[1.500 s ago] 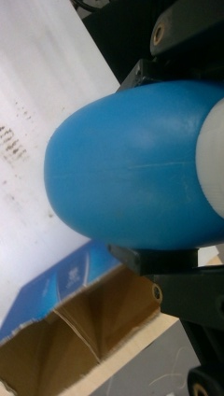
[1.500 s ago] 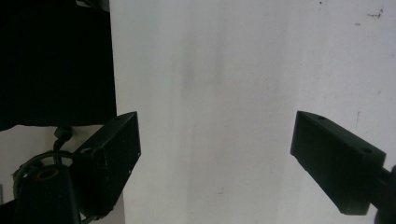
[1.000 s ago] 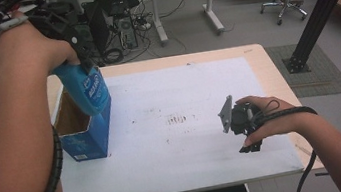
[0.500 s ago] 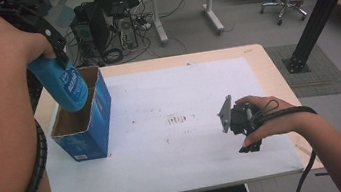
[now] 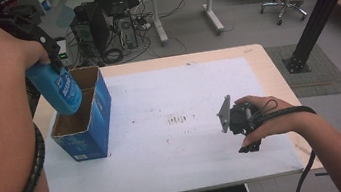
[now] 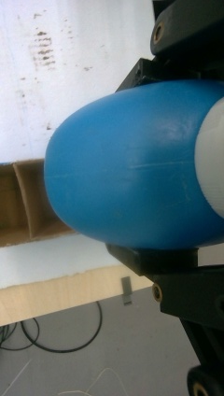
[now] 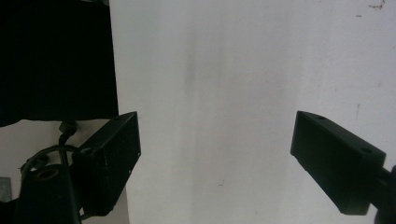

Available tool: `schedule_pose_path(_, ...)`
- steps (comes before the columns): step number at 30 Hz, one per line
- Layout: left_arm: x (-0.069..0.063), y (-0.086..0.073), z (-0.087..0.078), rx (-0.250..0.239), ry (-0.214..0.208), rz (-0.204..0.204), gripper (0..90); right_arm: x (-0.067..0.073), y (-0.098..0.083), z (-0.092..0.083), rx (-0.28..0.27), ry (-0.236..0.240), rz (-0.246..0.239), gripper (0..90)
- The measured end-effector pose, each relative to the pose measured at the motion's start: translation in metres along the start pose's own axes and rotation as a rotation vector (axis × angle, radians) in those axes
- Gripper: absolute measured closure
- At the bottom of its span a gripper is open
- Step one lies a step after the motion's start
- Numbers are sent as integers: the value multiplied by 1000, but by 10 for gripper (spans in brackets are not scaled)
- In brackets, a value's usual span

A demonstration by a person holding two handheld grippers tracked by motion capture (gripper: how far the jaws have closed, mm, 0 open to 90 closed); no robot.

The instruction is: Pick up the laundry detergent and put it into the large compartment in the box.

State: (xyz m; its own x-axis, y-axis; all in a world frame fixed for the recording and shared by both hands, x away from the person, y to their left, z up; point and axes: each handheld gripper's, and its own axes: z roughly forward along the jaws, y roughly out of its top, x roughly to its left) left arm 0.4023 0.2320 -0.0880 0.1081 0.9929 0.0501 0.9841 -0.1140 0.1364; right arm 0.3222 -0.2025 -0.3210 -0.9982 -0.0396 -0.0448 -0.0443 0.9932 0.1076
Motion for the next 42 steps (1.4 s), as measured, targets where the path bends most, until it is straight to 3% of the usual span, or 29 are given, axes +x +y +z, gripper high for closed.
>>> schedule_pose_path(11,3,3,26,17,5,10,385,-1,5,2,0,3,-5,160)
schedule_pose_path(21,2,5,72,54,-11,18,384,0,7,2,0,3,-7,160)
schedule_pose_path(34,0,6,114,94,-15,21,384,0,6,5,1,5,0,160)
schedule_pose_path(42,8,4,137,113,-23,15,384,0,9,7,-2,9,-2,160)
